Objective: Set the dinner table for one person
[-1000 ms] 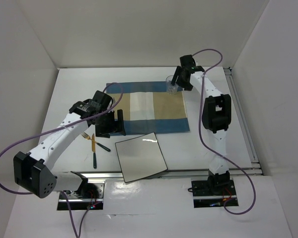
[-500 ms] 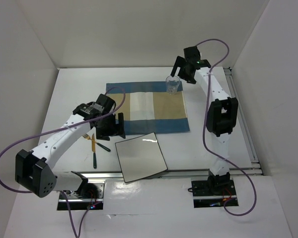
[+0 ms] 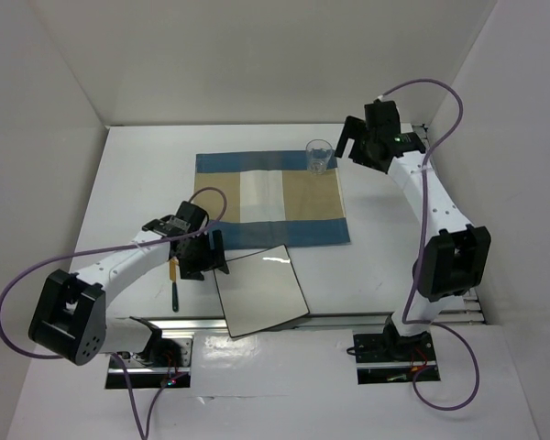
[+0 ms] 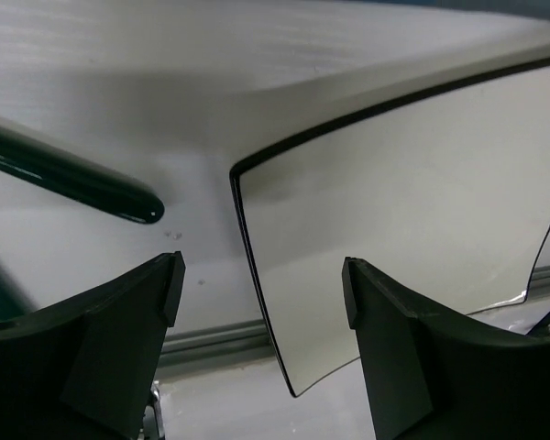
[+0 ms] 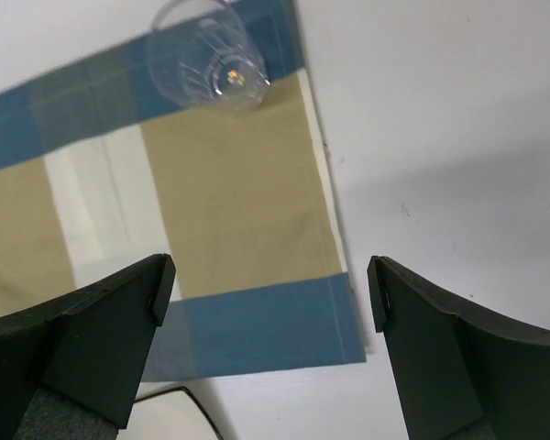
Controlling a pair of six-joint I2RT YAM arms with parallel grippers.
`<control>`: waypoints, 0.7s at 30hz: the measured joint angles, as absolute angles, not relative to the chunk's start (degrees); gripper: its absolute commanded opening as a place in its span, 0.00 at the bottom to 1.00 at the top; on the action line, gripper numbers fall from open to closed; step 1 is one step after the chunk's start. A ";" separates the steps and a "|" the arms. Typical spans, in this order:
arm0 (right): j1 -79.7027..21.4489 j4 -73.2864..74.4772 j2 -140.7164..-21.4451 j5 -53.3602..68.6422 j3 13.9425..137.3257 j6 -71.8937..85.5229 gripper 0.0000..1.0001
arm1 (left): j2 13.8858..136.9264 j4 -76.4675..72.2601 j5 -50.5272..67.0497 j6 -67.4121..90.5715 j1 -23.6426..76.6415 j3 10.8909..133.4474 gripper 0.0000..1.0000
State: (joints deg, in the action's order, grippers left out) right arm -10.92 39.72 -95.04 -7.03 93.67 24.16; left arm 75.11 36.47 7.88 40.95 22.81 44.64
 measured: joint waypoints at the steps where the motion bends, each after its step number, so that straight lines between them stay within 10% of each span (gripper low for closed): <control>1: -10.79 39.66 -95.04 -7.29 92.73 23.83 1.00 | 75.11 35.35 7.88 40.99 22.13 44.16 0.87; 21: -10.24 40.66 -94.65 -9.43 89.47 21.37 1.00 | 80.12 16.47 17.82 37.69 17.69 37.45 0.75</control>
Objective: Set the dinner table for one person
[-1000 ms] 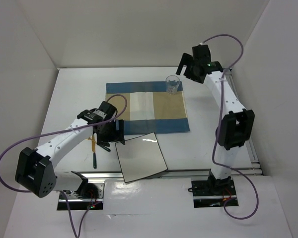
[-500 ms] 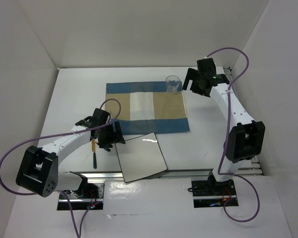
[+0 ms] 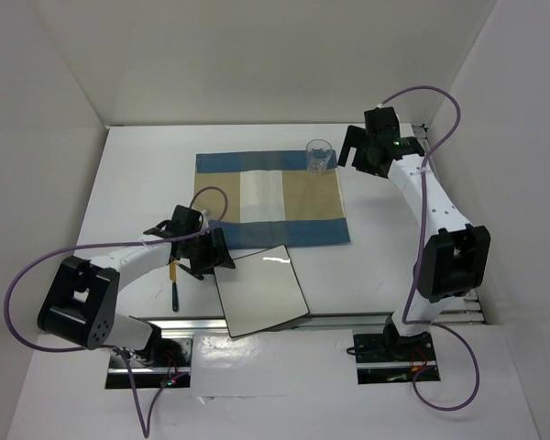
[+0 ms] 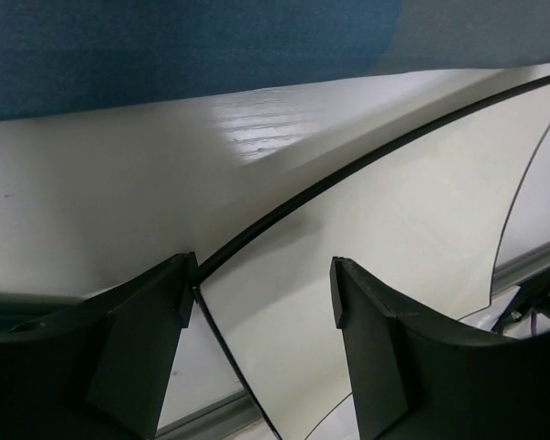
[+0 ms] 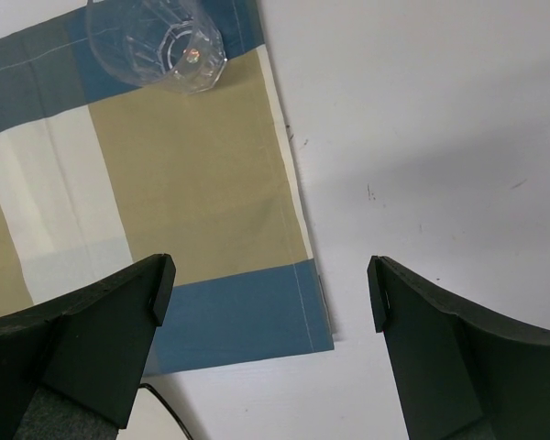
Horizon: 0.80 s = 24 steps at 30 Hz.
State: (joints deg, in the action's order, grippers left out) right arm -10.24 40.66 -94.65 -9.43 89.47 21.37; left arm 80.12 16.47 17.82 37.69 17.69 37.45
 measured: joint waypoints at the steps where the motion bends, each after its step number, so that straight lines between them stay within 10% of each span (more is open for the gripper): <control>1: -10.24 40.66 -94.65 -9.45 89.47 21.34 1.00 | 80.14 15.68 18.37 37.76 17.69 37.15 0.75; 9: -10.24 40.71 -94.67 -9.69 91.00 20.73 1.00 | 79.75 7.14 22.83 39.33 17.43 33.26 0.71; 24: -10.24 40.73 -96.01 -9.21 92.97 20.25 1.00 | 84.05 1.87 25.80 39.24 16.91 32.91 0.34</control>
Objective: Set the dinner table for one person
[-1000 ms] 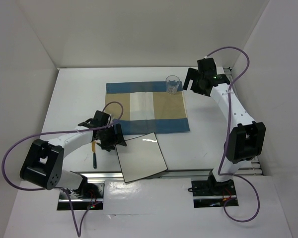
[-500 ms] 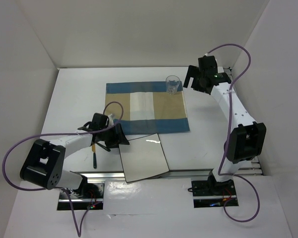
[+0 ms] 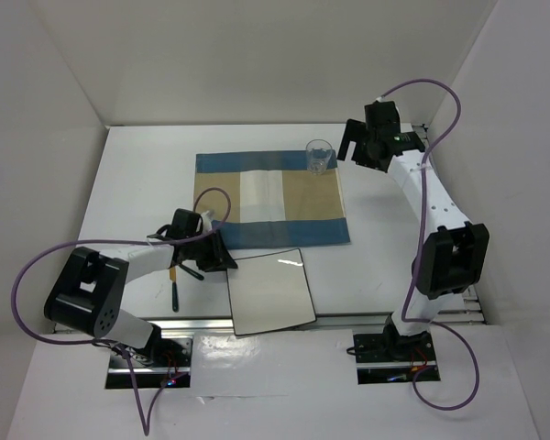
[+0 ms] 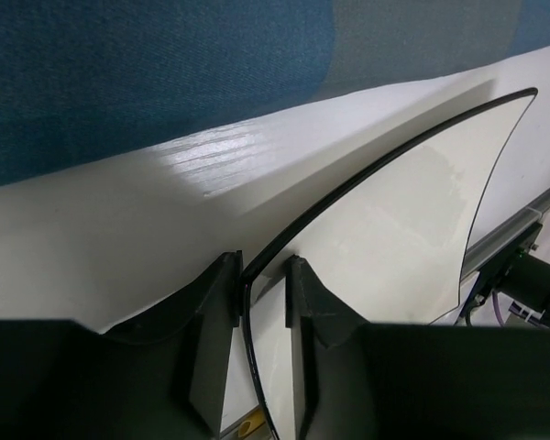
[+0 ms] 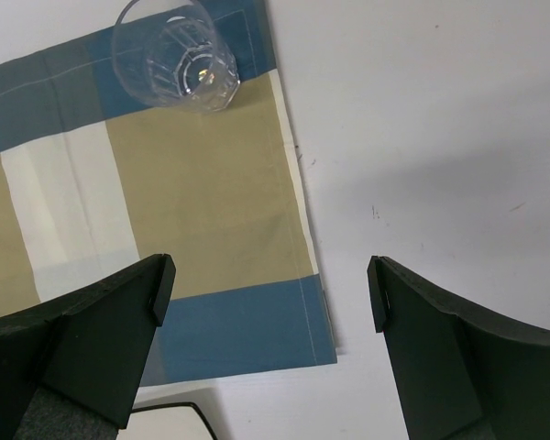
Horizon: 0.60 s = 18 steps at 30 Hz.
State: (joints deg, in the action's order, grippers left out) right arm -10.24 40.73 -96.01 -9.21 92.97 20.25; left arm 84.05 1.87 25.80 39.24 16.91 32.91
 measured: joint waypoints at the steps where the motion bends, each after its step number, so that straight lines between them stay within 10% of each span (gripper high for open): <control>1: -10.24 40.75 -96.12 -9.19 92.97 20.25 1.00 | 84.07 1.89 25.91 39.22 16.91 32.91 0.30; 4: -10.24 40.75 -96.18 -9.13 92.97 20.25 1.00 | 84.47 1.67 27.05 39.27 16.91 32.91 0.04; 18: -10.24 40.73 -96.64 -8.10 92.97 20.23 1.00 | 84.49 7.31 28.99 37.23 16.67 36.25 0.00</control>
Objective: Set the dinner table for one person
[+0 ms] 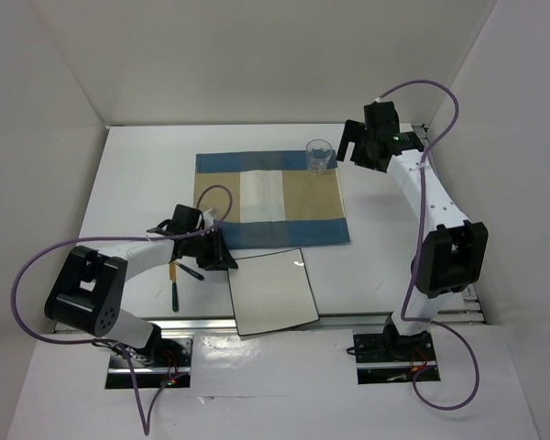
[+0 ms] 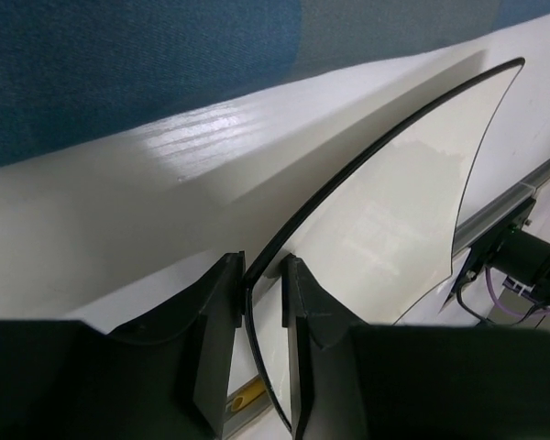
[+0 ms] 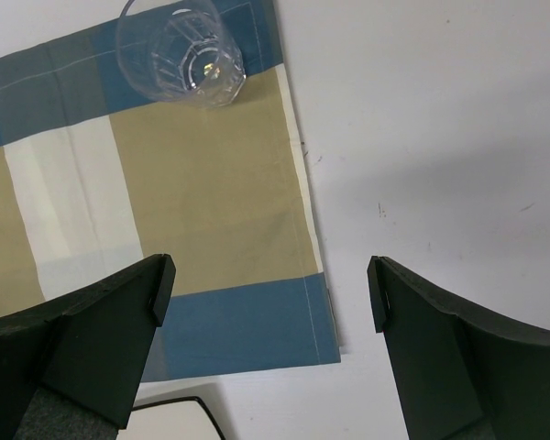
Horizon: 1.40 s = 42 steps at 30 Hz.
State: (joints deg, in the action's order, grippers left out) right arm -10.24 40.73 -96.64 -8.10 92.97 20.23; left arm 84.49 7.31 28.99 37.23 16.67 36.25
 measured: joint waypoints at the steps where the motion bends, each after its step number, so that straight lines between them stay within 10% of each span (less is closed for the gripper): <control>1: -10.24 40.75 -96.64 -8.10 92.97 20.23 1.00 | 84.23 7.86 29.28 36.91 16.64 36.45 0.00; 42: -10.24 40.95 -96.71 -8.40 91.50 20.32 1.00 | 81.01 7.29 53.45 35.70 11.94 53.25 0.00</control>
